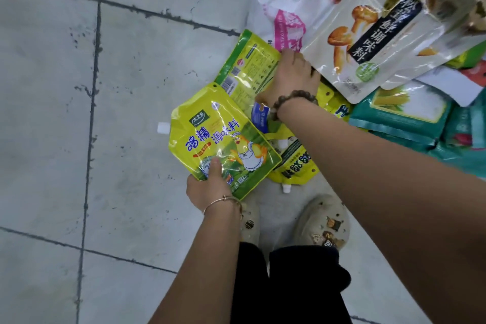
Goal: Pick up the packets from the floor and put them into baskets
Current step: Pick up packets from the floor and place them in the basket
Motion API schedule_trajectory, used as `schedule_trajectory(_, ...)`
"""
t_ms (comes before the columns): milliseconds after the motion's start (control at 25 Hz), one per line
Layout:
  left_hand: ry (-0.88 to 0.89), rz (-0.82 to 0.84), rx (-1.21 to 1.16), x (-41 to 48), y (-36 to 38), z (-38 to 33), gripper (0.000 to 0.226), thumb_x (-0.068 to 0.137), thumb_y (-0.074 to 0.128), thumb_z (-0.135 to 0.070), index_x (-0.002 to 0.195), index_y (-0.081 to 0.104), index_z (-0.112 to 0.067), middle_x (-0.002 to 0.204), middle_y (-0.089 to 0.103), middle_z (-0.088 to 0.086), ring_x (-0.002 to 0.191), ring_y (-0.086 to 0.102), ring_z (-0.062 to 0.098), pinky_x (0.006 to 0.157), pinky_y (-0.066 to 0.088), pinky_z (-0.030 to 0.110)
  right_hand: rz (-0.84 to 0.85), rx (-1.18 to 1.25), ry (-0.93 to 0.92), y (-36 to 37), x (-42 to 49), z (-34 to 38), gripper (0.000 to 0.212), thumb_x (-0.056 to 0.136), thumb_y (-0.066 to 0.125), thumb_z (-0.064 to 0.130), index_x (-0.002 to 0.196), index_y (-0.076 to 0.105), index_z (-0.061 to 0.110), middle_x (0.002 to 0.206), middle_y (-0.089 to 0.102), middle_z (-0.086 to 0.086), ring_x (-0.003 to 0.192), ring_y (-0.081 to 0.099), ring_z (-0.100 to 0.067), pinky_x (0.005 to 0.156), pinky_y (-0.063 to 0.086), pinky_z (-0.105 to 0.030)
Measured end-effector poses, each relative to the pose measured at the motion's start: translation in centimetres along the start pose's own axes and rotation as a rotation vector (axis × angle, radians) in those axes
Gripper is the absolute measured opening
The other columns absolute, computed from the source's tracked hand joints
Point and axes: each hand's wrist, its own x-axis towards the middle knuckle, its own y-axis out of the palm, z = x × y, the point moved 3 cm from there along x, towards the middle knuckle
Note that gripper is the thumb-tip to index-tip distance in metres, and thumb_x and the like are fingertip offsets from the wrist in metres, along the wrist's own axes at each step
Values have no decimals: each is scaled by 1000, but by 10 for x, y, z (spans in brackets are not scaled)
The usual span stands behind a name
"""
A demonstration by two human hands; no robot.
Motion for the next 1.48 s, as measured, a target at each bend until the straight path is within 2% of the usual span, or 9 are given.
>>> schedule_trajectory(120, 23, 7, 40, 6, -3, 0, 18, 76, 74, -21, 78, 56, -19, 84, 60, 5, 74, 60, 27, 69, 52, 36, -63, -1, 8, -7, 6, -2, 66, 68, 78, 43, 119, 46, 16, 119, 58, -5, 112, 54, -25, 93, 35, -40)
schedule_trajectory(280, 38, 43, 64, 3, -10, -12, 17, 78, 74, -22, 81, 58, -18, 83, 59, 2, 64, 58, 20, 58, 44, 24, 172, 390, 149, -8, -5, -17, 40, 78, 73, 30, 109, 52, 15, 104, 58, -5, 84, 61, -21, 63, 46, -28)
schedule_trajectory(440, 114, 172, 160, -14, -22, -33, 15, 78, 73, -21, 87, 62, -16, 91, 65, 9, 77, 64, 28, 69, 52, 34, 24, 571, 187, -28, -52, -58, 30, 80, 71, 26, 96, 48, 15, 107, 58, -11, 102, 54, -29, 74, 38, -32)
schedule_trajectory(640, 328, 400, 312, -63, -42, -80, 15, 78, 72, -18, 75, 59, -23, 82, 65, 4, 80, 65, 29, 75, 56, 48, -195, 943, 413, -86, -136, -135, 30, 74, 75, 13, 98, 58, 16, 91, 61, 2, 85, 58, -19, 72, 41, -23)
schedule_trajectory(920, 655, 737, 483, -178, -80, -155, 25, 77, 71, -4, 71, 54, -22, 71, 61, 0, 67, 58, 21, 64, 52, 30, -441, 1204, 605, -178, -279, -193, 32, 74, 73, 1, 95, 55, 16, 88, 62, 2, 72, 58, -7, 56, 43, -5)
schedule_trajectory(1040, 736, 833, 531, -231, -100, -171, 24, 77, 70, -2, 73, 56, -22, 71, 61, -2, 62, 57, 12, 53, 49, 20, -506, 1276, 676, -201, -338, -212, 30, 75, 72, 2, 95, 54, 16, 86, 62, 3, 69, 59, -5, 59, 49, -10)
schedule_trajectory(1160, 805, 900, 579, -276, -116, -168, 17, 78, 70, -5, 78, 58, -17, 73, 62, -3, 66, 59, 17, 56, 50, 22, -537, 1364, 759, -206, -394, -233, 28, 76, 72, 4, 95, 55, 16, 87, 64, 2, 74, 63, -12, 63, 54, -22)
schedule_trajectory(1320, 842, 988, 634, -338, -134, -138, 18, 79, 69, -6, 78, 60, -21, 76, 64, -2, 69, 62, 19, 67, 51, 32, -638, 1382, 851, -200, -467, -274, 27, 76, 74, 10, 87, 52, 20, 78, 58, 14, 62, 58, 12, 61, 49, -9)
schedule_trajectory(1480, 834, 1084, 722, -406, -150, -81, 21, 80, 70, -11, 100, 63, -5, 97, 67, 14, 86, 65, 34, 73, 56, 45, -676, 1426, 985, -184, -537, -321, 27, 75, 76, 19, 89, 53, 26, 81, 60, 17, 71, 59, 6, 66, 48, -15)
